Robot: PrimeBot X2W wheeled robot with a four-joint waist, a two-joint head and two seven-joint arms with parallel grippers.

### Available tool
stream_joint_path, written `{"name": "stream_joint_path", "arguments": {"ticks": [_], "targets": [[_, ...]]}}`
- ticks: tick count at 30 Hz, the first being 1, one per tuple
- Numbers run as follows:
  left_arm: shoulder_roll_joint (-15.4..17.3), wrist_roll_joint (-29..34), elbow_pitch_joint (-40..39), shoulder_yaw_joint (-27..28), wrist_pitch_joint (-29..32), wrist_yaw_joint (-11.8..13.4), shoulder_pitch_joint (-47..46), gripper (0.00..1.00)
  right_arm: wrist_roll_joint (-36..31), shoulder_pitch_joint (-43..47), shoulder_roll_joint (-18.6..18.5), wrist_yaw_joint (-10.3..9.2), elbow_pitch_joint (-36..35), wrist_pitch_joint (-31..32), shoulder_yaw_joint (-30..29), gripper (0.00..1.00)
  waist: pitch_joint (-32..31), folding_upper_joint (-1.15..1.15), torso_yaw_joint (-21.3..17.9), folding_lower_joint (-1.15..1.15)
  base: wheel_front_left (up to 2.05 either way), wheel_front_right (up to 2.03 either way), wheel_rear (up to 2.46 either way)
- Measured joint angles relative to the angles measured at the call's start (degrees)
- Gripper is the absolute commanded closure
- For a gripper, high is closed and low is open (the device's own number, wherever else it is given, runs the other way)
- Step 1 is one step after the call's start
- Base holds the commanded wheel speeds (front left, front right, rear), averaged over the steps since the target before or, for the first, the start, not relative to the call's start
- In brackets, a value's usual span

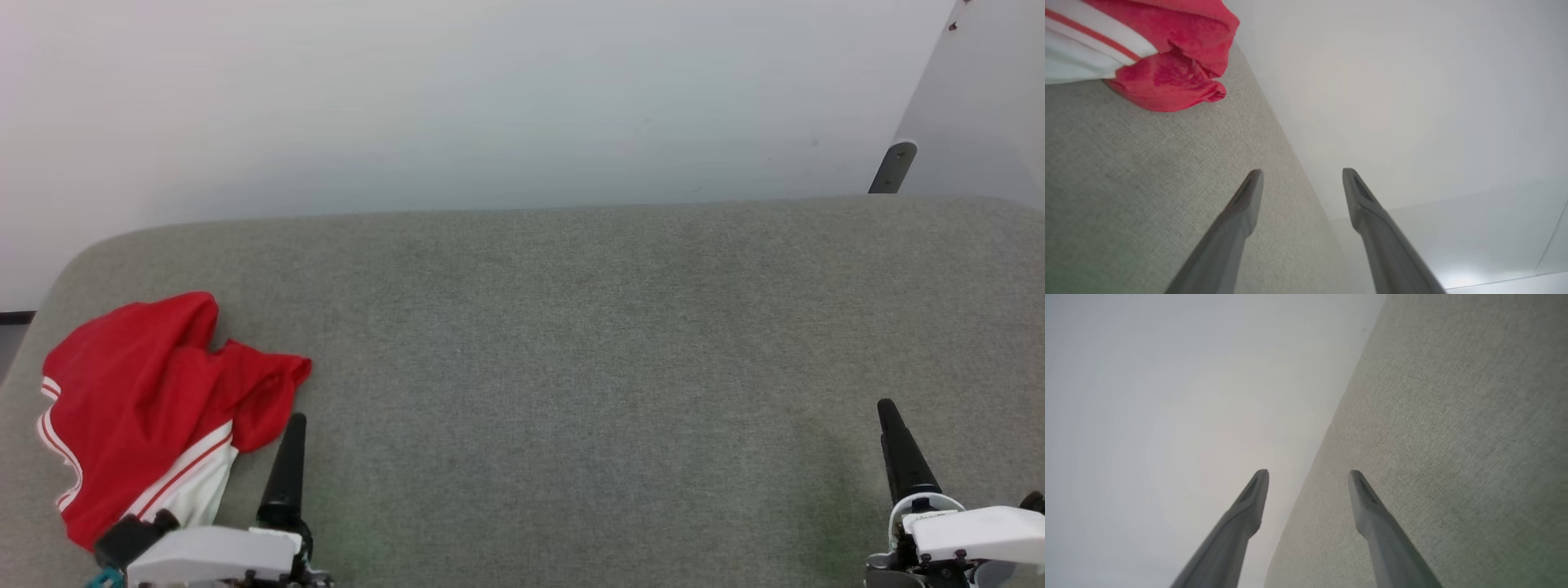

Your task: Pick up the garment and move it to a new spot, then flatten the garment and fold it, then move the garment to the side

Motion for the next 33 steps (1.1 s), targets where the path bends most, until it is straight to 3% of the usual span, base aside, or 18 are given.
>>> {"name": "stream_joint_path", "arguments": {"ticks": [18, 33], "targets": [[1.49, 21.02, -0.43, -0.57, -3.58, 0.0, -2.0, 0.0, -23.85, -3.24, -1.36, 0.01, 1.03, -3.64, 1.36, 0.0, 0.26, 0.0, -0.25, 0.0, 0.0, 0.0, 0.0], [1.99, 36.23, -1.25, -1.76, -6.13, 0.52, -2.01, 0.0, -39.56, -4.21, -1.45, 0.01, -0.12, -6.25, 1.69, 0.0, 0.42, 0.0, -0.27, 0.0, 0.0, 0.0, 0.0]]}}
